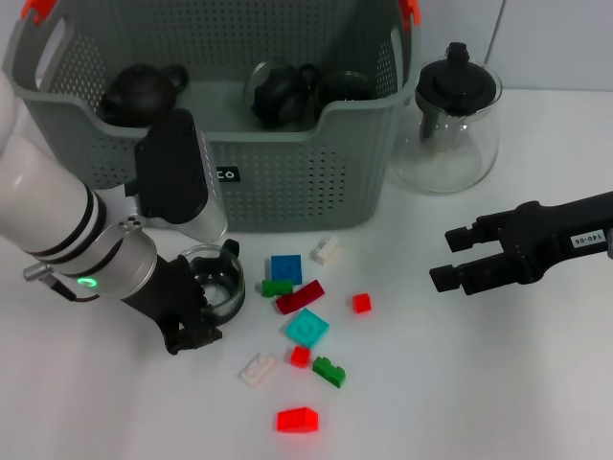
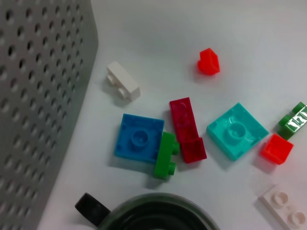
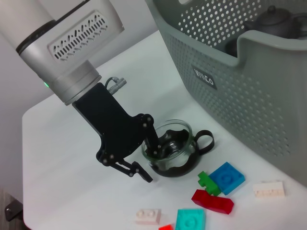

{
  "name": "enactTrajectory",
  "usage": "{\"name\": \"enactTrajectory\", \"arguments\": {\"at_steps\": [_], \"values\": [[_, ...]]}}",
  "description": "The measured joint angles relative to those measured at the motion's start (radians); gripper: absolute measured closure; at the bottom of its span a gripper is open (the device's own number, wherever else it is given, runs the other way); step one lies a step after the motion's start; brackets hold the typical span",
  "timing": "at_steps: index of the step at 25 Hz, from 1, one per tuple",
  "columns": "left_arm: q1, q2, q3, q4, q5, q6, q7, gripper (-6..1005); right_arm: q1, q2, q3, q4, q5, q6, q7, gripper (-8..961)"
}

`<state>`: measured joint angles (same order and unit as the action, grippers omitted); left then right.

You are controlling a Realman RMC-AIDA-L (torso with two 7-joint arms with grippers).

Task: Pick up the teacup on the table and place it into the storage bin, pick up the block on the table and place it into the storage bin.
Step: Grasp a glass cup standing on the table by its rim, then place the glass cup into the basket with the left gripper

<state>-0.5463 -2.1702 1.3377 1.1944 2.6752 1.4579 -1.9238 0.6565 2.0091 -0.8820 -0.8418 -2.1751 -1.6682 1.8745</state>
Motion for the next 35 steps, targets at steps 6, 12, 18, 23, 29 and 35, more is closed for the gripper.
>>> {"name": "enactTrajectory", "arguments": {"at_steps": [6,12,18,23,29,35], "values": [[0.004,-0.002,-0.004,0.008,-0.001,0.013,-0.007,786,0.000,-0.002,0.000,-0.002,0.000,0.000,-0.005,112],[0.009,-0.004,-0.033,0.063,-0.040,0.091,-0.036,905,0.000,-0.004,0.000,0.003,0.000,-0.001,-0.012,112],[-0.039,0.001,-0.285,0.165,-0.316,0.359,-0.096,951,-0.005,-0.004,0.000,0.008,0.000,-0.002,-0.015,112],[-0.147,0.034,-0.559,0.172,-0.594,0.462,-0.202,950,-0.009,-0.003,0.000,0.009,0.000,-0.005,-0.010,112],[-0.245,0.136,-0.548,0.106,-0.524,0.162,-0.326,949,-0.004,-0.003,0.001,0.009,0.000,-0.015,-0.003,112],[-0.377,0.199,-0.499,-0.166,-0.288,-0.117,-0.390,948,0.004,-0.004,0.002,0.009,-0.002,-0.014,-0.003,111]]}}
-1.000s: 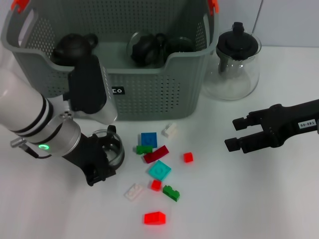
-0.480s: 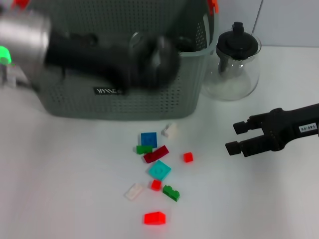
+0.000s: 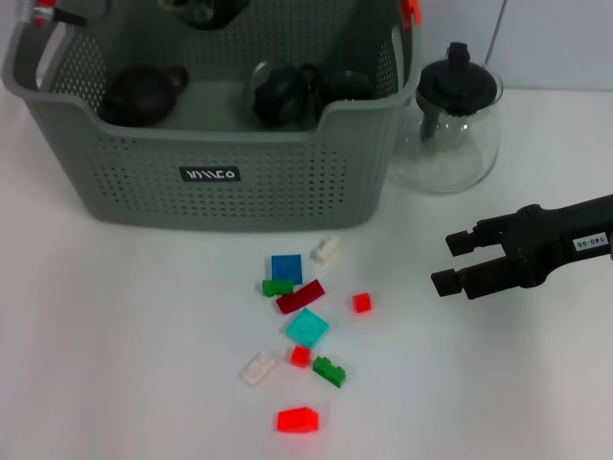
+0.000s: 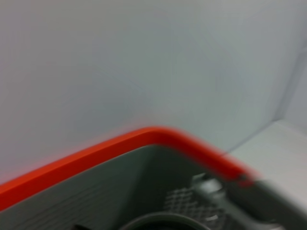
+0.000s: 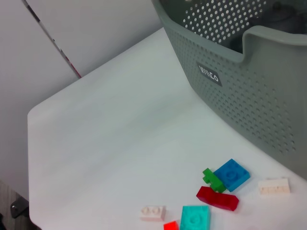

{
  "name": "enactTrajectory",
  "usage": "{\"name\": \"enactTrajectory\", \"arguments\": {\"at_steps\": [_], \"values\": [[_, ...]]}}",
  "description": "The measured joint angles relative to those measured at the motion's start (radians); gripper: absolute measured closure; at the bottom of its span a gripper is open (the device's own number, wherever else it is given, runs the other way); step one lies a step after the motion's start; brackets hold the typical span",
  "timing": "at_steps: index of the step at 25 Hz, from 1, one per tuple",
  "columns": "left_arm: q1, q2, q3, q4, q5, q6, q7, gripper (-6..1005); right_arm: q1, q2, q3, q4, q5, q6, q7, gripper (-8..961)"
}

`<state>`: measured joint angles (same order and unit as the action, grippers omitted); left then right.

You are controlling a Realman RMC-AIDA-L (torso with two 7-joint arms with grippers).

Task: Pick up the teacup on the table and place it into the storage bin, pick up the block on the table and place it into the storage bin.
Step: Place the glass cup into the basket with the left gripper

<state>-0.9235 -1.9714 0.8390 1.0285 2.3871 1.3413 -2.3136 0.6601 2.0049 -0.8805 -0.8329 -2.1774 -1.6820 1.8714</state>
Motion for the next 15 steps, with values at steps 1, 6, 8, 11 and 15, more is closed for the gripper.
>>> {"name": "enactTrajectory", "arguments": {"at_steps": [1,6,8,11,15], "values": [[-0.025,0.003,0.001,-0.054,0.044,-0.040,-0.005,948,0.002,0.000,0.000,0.000,-0.001,0.000,0.002,111],[-0.097,-0.001,0.001,-0.200,0.181,-0.177,-0.031,947,0.009,-0.001,-0.007,0.000,-0.002,-0.001,0.015,112],[-0.112,-0.011,0.002,-0.234,0.220,-0.220,-0.038,947,0.010,-0.001,-0.008,0.000,-0.002,-0.001,0.016,112],[-0.130,-0.031,0.004,-0.286,0.275,-0.288,-0.040,947,0.010,-0.002,-0.009,0.000,-0.002,-0.001,0.016,112],[-0.137,-0.059,0.022,-0.342,0.303,-0.387,-0.040,946,0.010,-0.002,-0.009,0.000,-0.003,0.004,0.016,111]]}}
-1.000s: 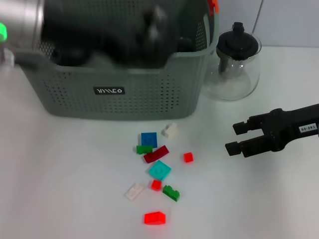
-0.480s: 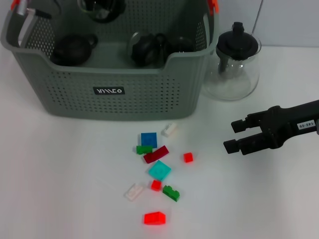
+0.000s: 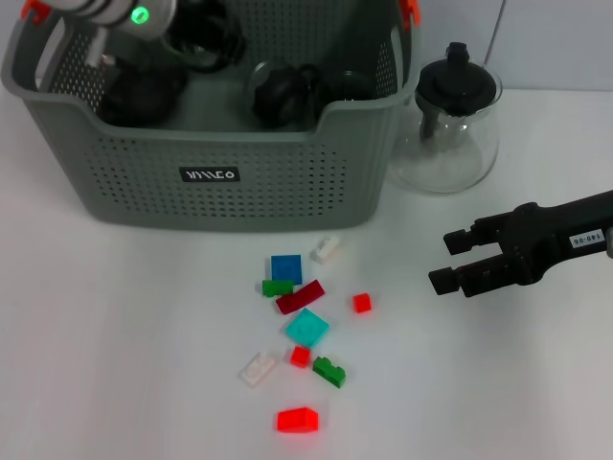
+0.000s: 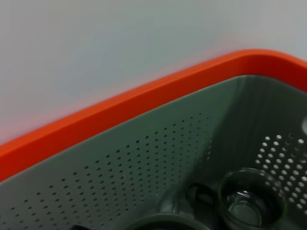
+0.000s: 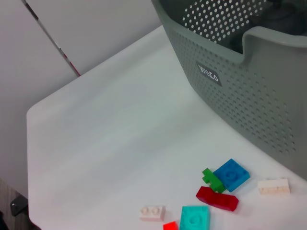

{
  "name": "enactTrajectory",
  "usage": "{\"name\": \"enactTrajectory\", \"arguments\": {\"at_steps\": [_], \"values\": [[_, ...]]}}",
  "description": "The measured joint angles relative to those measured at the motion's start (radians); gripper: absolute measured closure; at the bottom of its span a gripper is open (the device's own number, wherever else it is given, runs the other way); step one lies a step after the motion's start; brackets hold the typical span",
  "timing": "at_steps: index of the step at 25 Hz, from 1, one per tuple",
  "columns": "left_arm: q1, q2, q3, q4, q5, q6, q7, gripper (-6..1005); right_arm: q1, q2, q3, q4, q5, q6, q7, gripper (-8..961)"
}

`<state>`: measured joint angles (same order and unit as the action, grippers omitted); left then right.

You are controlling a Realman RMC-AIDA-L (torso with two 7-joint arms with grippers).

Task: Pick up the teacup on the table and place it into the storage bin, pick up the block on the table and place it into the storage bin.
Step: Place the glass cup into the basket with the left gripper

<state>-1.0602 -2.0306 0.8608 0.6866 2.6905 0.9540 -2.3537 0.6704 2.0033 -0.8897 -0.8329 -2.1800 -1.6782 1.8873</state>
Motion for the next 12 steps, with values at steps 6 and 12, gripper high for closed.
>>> {"name": "enactTrajectory", "arguments": {"at_steps": [6,12], "values": [[-0.004,-0.024,0.055,-0.068,0.003,-0.093,0.000,945,-0.004,0.000,0.000,0.000,-0.001,0.002,-0.005,111],[-0.005,-0.034,0.075,-0.092,0.007,-0.124,-0.001,944,-0.007,0.000,0.000,0.004,-0.001,0.004,-0.009,112]]}}
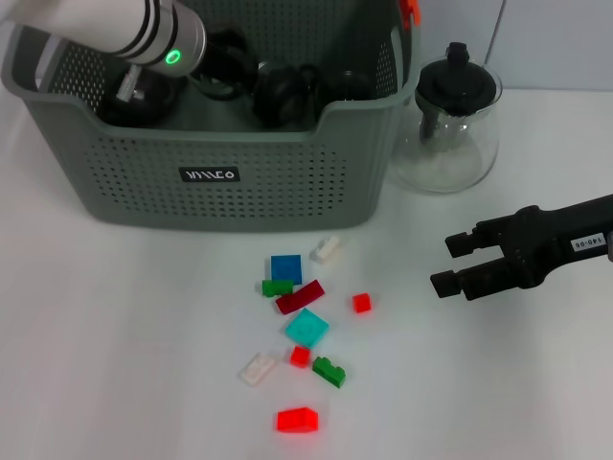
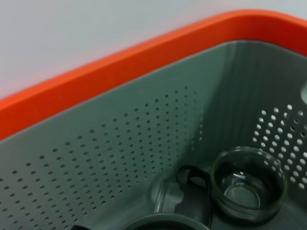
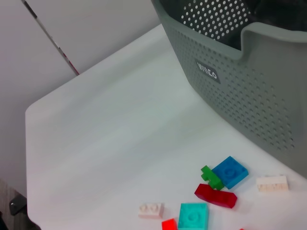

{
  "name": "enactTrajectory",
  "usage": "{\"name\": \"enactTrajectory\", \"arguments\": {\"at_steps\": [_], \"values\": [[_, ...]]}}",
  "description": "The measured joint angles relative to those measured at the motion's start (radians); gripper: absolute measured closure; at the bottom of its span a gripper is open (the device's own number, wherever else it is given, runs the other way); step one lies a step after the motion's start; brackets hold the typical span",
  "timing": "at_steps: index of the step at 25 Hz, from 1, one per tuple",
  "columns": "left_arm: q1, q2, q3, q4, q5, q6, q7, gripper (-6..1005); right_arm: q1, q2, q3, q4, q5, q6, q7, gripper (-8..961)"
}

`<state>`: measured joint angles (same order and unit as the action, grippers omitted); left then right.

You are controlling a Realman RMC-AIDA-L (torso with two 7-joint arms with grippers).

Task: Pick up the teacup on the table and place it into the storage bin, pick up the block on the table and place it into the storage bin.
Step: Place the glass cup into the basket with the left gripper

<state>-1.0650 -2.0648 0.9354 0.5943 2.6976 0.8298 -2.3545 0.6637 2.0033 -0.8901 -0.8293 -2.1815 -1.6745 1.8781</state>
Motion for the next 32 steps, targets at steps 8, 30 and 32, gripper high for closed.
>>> {"name": "enactTrajectory", "arguments": {"at_steps": [8,30,32], "values": [[0.010,-0.018,0.038,-0.009,0.003,-0.028,0.000,943,-0.004,0.000,-0.001,0.001,0.000,0.001,-0.001,112],[0.013,-0.030,0.063,-0.001,0.004,-0.034,0.009,757,0.000,0.003,-0.001,0.001,-0.011,0.003,-0.002,111],[0.013,-0.030,0.063,0.001,0.004,-0.034,0.009,682,-0.002,0.003,-0.001,0.001,-0.011,0.003,-0.002,111]]}}
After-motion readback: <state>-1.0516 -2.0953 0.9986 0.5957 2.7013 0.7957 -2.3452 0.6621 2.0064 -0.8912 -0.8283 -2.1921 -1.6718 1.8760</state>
